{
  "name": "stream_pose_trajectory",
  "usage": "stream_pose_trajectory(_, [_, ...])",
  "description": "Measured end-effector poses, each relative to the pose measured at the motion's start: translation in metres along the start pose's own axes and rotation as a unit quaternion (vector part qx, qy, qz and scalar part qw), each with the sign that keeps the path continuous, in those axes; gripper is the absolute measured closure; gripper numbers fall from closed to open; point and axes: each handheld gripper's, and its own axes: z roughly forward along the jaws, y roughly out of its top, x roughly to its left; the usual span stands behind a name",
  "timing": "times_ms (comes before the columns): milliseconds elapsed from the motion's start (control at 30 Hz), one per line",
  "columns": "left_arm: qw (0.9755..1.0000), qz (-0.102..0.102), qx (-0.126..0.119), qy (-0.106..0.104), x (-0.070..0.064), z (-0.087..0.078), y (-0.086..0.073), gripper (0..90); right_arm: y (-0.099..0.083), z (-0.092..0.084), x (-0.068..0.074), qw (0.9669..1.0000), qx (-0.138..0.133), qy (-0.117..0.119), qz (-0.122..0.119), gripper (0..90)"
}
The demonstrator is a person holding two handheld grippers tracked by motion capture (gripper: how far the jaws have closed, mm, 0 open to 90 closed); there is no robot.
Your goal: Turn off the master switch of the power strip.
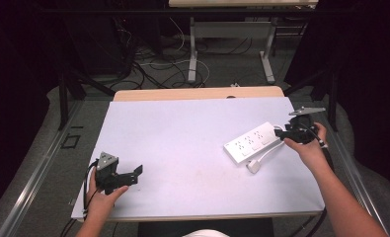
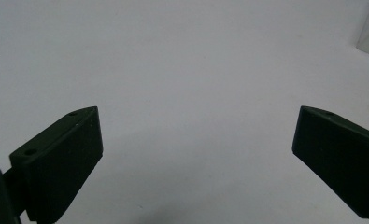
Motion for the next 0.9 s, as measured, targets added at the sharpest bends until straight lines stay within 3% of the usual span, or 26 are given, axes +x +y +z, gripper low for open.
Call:
stream_pose_trajectory(533, [1.0, 0.001, 0.001, 0.001, 0.001, 0.0, 0.0, 1.9, 0.003, 0.014, -0.011, 0.9999, 0.003, -0.004, 0.009, 55.2])
stream_pose_trajectory(900, [1.0, 0.001, 0.001, 0.001, 0.001, 0.0, 0.0, 1.9, 0.004, 0.023, -0.017, 0.9995, 0.012, 0.001, 0.028, 66.6])
